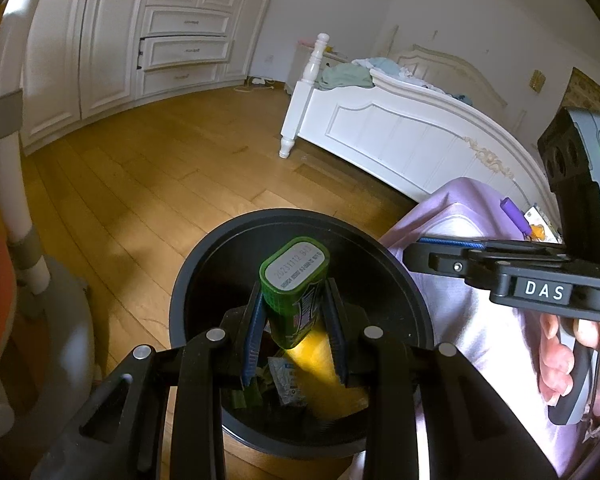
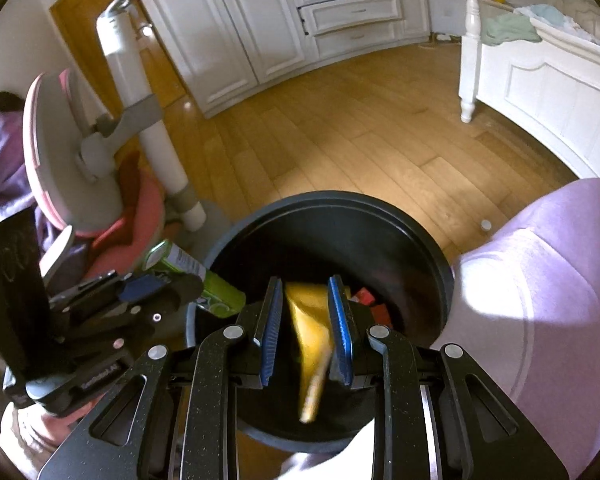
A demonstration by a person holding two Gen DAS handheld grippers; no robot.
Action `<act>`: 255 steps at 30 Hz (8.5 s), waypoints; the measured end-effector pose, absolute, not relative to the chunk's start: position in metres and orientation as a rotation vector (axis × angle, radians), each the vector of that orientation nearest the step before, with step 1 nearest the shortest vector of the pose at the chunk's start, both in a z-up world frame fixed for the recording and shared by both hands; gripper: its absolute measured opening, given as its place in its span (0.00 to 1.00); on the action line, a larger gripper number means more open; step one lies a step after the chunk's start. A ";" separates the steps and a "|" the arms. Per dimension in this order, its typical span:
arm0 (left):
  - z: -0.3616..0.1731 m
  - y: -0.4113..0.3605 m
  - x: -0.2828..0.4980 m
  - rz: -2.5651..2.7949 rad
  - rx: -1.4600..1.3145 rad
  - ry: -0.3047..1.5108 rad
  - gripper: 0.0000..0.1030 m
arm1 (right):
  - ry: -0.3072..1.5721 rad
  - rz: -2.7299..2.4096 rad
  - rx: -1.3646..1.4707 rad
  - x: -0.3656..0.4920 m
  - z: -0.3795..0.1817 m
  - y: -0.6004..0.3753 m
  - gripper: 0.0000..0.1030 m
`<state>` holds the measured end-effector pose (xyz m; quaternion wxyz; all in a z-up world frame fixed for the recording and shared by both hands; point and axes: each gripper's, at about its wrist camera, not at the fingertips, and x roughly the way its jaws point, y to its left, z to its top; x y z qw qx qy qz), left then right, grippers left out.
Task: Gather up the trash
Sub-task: 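Carry Doublemint pack and yellow packet over the black bin, open both tools, then grasp purple bottle with left tool while right tool grasps milk carton, then carry purple bottle and milk carton over the bin, open both tools, then grasp gold tube with left tool while right tool grasps clear plastic tray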
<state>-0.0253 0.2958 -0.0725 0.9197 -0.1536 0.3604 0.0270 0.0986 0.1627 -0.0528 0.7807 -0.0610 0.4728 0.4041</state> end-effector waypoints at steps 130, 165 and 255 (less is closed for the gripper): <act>-0.072 0.277 -0.058 0.107 -0.362 0.736 0.24 | 1.067 0.921 0.047 0.090 -0.030 0.123 0.49; -0.094 0.294 -0.041 0.126 -0.414 0.782 0.24 | 1.088 0.891 -0.056 0.105 -0.059 0.178 0.50; -0.003 0.035 0.060 -0.386 0.039 0.759 0.13 | 0.809 0.642 0.307 0.075 0.014 -0.252 0.51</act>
